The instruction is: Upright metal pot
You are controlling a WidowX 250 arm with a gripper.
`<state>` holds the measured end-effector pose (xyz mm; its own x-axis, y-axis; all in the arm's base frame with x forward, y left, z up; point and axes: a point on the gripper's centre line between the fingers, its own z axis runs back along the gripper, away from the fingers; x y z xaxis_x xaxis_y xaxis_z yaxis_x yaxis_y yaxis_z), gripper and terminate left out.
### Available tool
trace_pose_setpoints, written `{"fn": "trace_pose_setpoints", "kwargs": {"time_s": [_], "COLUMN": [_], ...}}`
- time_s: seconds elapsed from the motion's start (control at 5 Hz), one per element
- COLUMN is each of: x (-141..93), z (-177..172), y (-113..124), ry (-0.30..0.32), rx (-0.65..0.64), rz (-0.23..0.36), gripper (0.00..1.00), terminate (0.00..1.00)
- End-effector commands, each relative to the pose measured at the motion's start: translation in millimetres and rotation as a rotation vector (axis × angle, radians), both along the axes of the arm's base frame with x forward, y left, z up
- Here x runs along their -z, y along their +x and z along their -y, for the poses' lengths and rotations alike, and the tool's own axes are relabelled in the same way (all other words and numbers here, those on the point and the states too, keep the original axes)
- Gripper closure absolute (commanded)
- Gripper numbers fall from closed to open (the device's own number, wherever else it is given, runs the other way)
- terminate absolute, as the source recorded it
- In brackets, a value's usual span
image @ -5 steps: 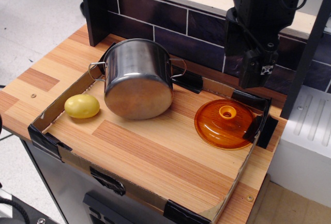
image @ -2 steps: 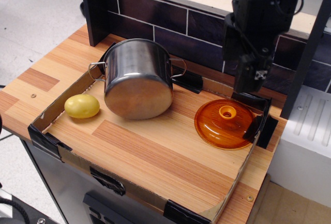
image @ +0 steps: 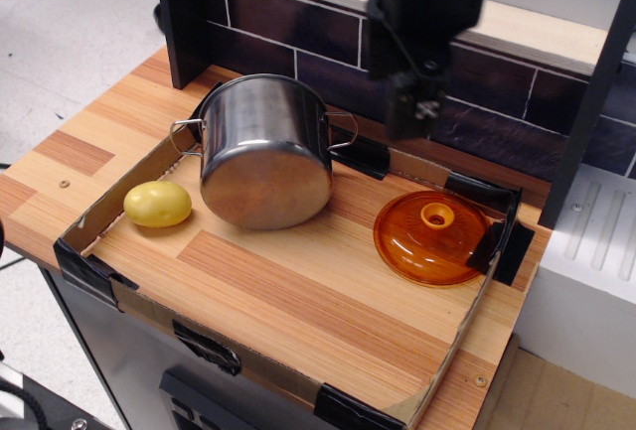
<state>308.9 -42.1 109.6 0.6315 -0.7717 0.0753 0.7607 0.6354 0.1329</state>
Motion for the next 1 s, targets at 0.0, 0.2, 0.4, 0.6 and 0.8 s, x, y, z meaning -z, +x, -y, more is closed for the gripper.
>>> {"fn": "trace_pose_setpoints", "kwargs": {"time_s": [0.0,0.2,0.4,0.6,0.8], "x": [7,20,28,35,41], "z": [-25,-29,-26,-25,-26], "y": [9,9,11,13,16], "ry": [0.045,0.071,0.072,0.072,0.081], "rx": [-0.039,-0.033,-0.039,-0.044,-0.043], "rz": [0.131,0.13,0.124,0.118,0.123], "gripper": [0.0,0.0,0.0,0.0,0.0], "terminate": [0.0,0.0,0.0,0.0,0.0]}}
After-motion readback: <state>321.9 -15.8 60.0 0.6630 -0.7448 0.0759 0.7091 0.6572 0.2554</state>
